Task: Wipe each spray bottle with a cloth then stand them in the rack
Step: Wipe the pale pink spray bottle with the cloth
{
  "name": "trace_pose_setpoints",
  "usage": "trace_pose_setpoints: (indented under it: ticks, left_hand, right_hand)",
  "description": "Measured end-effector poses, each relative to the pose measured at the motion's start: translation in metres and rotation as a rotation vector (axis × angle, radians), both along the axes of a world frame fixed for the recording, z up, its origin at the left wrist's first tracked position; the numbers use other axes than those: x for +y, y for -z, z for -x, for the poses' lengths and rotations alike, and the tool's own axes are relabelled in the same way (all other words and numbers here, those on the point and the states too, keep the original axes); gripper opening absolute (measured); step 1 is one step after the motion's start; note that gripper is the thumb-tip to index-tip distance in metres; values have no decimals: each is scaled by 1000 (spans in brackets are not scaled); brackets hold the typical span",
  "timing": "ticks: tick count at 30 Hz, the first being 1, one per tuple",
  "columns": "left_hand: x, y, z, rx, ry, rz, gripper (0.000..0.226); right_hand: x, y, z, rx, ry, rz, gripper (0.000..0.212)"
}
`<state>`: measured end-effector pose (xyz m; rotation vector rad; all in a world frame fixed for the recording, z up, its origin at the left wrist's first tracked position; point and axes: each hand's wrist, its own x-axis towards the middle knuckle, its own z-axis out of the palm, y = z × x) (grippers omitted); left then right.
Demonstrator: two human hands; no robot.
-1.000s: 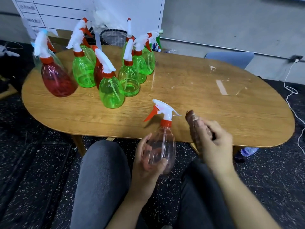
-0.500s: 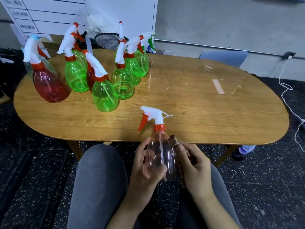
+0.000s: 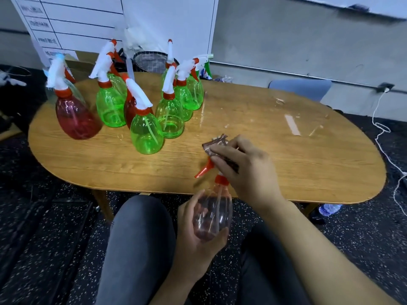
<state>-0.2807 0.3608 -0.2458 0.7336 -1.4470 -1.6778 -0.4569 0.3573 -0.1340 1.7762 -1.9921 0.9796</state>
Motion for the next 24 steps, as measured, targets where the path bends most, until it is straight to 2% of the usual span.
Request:
trace_pose_setpoints:
  ticks: [3, 6, 10, 14, 16, 18, 24]
  left_hand:
    - [-1, -3, -1, 4, -9, 10, 93]
    - [0, -4, 0, 21, 24, 7, 96]
    - [-1, -3, 0, 35, 28, -49, 95]
    - [-3, -5, 1, 92, 45, -91, 86]
    - [-5, -7, 2, 97, 42, -99, 85]
    - [-6, -8, 3, 121, 47, -115, 84]
    - [-8, -5, 1, 155, 111, -242, 78]
  right_hand:
    - [0, 3, -2, 6, -51, 10, 29]
    - [0, 6, -6, -57, 46, 105, 29]
    - [3, 14, -17, -57, -48, 12, 30]
    - [29, 21, -35, -520, 53, 222, 23]
    - [44, 35, -43, -692, 149, 336, 22]
    - [56, 55, -51, -854, 219, 364, 23]
    - [81, 93, -74, -1098, 276, 327, 20]
